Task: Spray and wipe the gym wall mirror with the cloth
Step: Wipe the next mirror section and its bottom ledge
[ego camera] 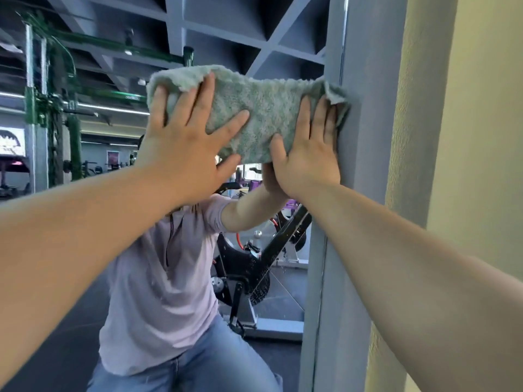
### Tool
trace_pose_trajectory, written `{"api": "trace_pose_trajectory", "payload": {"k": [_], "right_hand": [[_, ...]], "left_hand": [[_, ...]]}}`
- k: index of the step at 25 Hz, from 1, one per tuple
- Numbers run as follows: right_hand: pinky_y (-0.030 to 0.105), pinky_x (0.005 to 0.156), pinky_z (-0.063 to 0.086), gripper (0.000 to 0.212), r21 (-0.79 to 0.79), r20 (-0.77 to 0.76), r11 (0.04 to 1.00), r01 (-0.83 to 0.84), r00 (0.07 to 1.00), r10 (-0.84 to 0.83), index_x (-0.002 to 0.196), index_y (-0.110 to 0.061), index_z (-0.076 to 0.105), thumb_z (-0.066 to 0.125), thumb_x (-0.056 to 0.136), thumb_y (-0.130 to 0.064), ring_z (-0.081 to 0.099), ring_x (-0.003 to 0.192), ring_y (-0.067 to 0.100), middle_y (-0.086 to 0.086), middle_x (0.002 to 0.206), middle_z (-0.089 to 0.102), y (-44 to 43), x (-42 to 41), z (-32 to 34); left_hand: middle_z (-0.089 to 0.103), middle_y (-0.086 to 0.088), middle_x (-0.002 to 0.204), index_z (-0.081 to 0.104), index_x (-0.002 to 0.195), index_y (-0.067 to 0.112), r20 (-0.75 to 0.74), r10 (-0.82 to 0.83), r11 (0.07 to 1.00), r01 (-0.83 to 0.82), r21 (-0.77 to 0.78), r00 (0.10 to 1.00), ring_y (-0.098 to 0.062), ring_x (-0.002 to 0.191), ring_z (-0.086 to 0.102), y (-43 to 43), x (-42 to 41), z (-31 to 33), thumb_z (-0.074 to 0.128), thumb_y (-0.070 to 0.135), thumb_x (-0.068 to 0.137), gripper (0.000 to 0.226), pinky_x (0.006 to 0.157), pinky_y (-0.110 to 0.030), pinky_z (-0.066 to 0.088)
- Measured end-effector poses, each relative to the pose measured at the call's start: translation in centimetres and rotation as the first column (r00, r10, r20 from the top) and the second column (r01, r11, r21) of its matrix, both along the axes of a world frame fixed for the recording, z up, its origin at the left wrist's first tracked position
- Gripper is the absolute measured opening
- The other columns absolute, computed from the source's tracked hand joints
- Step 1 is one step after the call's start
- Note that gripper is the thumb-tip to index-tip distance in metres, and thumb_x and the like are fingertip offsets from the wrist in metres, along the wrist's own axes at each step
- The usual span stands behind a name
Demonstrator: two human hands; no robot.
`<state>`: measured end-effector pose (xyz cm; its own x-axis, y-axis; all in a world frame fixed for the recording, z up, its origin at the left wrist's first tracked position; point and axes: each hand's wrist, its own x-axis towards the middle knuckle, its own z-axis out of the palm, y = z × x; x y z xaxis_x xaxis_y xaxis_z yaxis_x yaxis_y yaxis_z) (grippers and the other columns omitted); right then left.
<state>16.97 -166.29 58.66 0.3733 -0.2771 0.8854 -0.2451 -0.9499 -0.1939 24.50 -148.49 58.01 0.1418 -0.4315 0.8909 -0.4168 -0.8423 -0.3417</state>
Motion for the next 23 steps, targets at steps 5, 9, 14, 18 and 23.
{"api": "trace_pose_trajectory", "payload": {"k": [5, 9, 14, 18, 23], "right_hand": [[0.035, 0.117, -0.011, 0.078, 0.001, -0.117, 1.0, 0.011, 0.993, -0.011, 0.153, -0.016, -0.014, 0.028, 0.097, -0.05, -0.015, 0.147, 0.028, 0.011, 0.161, -0.016, 0.2, -0.9, -8.8], [0.04, 0.119, -0.001, 0.081, -0.049, -0.135, 0.999, 0.004, 0.991, -0.011, 0.153, -0.015, -0.012, 0.033, 0.095, -0.05, -0.009, 0.148, 0.031, 0.011, 0.161, -0.012, 0.1, -0.8, -8.5], [0.039, 0.121, -0.001, 0.074, -0.065, 0.073, 0.998, -0.019, 0.997, 0.024, 0.155, -0.012, 0.003, 0.031, 0.096, -0.046, -0.003, 0.149, 0.03, 0.015, 0.162, -0.003, -0.4, 0.8, -9.0], [0.04, 0.12, -0.001, 0.075, 0.038, -0.094, 0.998, -0.054, 0.994, 0.058, 0.154, -0.014, -0.003, 0.027, 0.094, -0.047, -0.005, 0.148, 0.03, 0.012, 0.162, -0.005, 1.0, -0.2, -18.4], [0.034, 0.117, -0.007, 0.079, 0.025, -0.006, 0.997, -0.069, 0.998, 0.069, 0.155, -0.013, -0.003, 0.04, 0.095, -0.044, -0.006, 0.148, 0.031, 0.013, 0.162, -0.007, 0.6, -0.1, -14.5]], "left_hand": [[0.004, -0.021, 0.16, 0.02, 0.152, 0.036, 0.012, -0.094, 0.994, 0.094, -0.054, 0.996, -0.037, 0.142, 0.014, -0.6, -0.3, -10.1, 0.027, 0.055, 0.095, 0.06, 0.113, -0.058, -0.004], [0.015, -0.023, 0.158, 0.028, 0.15, 0.034, 0.093, -0.112, 0.989, 0.102, 0.106, 0.989, -0.04, 0.14, 0.024, 0.3, 1.0, -10.4, 0.033, 0.057, 0.091, 0.063, 0.111, -0.063, 0.0], [0.005, -0.023, 0.159, 0.024, 0.151, 0.035, 0.063, -0.112, 0.989, 0.117, -0.087, 0.992, -0.04, 0.143, 0.016, -1.2, 0.5, -7.9, 0.027, 0.056, 0.094, 0.061, 0.111, -0.064, 0.002], [0.009, -0.024, 0.159, 0.025, 0.151, 0.033, 0.068, -0.109, 0.994, 0.106, 0.04, 0.992, -0.042, 0.14, 0.021, -0.8, 0.2, -16.4, 0.032, 0.05, 0.098, 0.057, 0.112, -0.062, 0.004], [0.002, -0.023, 0.16, 0.015, 0.153, 0.035, 0.016, -0.131, 0.984, 0.128, 0.125, 0.991, -0.041, 0.144, 0.013, 0.1, 0.5, -15.0, 0.028, 0.056, 0.096, 0.063, 0.112, -0.063, -0.001]]}}
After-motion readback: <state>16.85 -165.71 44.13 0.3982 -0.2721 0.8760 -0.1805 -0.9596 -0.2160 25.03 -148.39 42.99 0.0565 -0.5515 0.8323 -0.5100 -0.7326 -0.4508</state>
